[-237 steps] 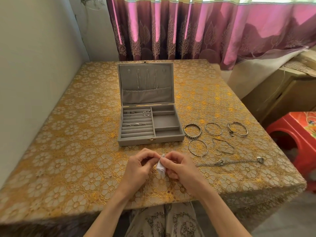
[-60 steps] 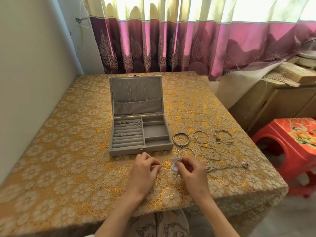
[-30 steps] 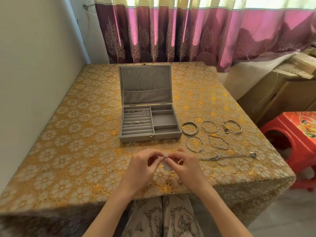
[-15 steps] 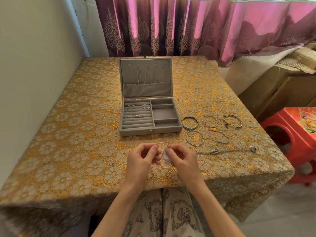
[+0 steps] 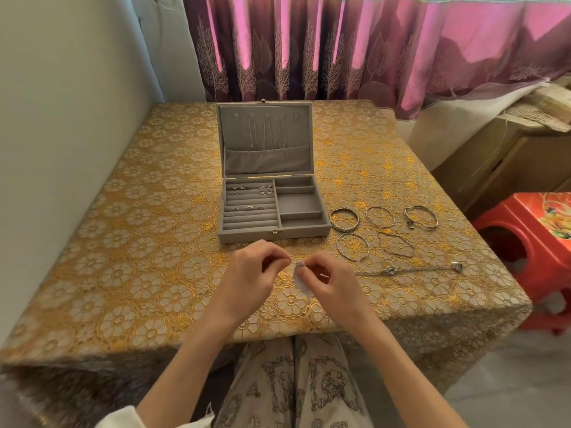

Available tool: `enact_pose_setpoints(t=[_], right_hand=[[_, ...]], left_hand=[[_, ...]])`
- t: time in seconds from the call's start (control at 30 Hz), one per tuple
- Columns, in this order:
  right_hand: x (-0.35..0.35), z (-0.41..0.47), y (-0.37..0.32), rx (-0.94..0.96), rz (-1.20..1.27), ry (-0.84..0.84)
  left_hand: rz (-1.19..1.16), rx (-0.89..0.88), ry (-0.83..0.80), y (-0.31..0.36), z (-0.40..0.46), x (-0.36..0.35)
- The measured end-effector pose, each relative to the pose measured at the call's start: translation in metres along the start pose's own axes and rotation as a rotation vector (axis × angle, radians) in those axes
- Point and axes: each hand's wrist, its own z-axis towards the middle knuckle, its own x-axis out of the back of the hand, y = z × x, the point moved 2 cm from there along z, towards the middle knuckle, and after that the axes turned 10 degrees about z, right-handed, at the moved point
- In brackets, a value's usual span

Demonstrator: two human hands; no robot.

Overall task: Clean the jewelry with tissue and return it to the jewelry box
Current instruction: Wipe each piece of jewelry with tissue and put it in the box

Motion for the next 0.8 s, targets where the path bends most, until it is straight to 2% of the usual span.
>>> enact_pose_setpoints(t=[0.1,0.27,0.37,0.43,0.5,0.6,0.7,0.8], right_hand=[[-0.005,-0.003,0.001,-0.003,0.098,0.108],[-0.011,-0.010,0.001,-0.063,0.237,0.190],[-0.016,-0.014,0.005,-0.158,0.368,0.244],[-0.016,-0.016,0.009,-0.202,0.400,0.279],[-0.013,-0.015,0.010,-0.178,0.331,0.237],[-0.007,-0.013,0.005,-0.063,0.082,0.124],[-0.005,-0.009,-0.004,0.051,-0.056,0.095],[-0.005,-0.007,-0.005,0.040,0.025,0.124]], left_hand=[[-0.199,0.205,0.027,0.001,-0.007,-0.009],[-0.598,0.541,0.076,0.000,-0.017,-0.024],[-0.842,0.645,0.077,0.006,-0.018,-0.027],[-0.914,0.663,0.019,0.009,-0.020,-0.028],[-0.683,0.561,-0.019,0.007,-0.020,-0.027],[-0.189,0.211,-0.004,0.002,-0.014,-0.017],[-0.039,0.009,0.007,0.003,-0.009,-0.010],[-0.125,0.059,0.076,0.002,-0.008,-0.007]])
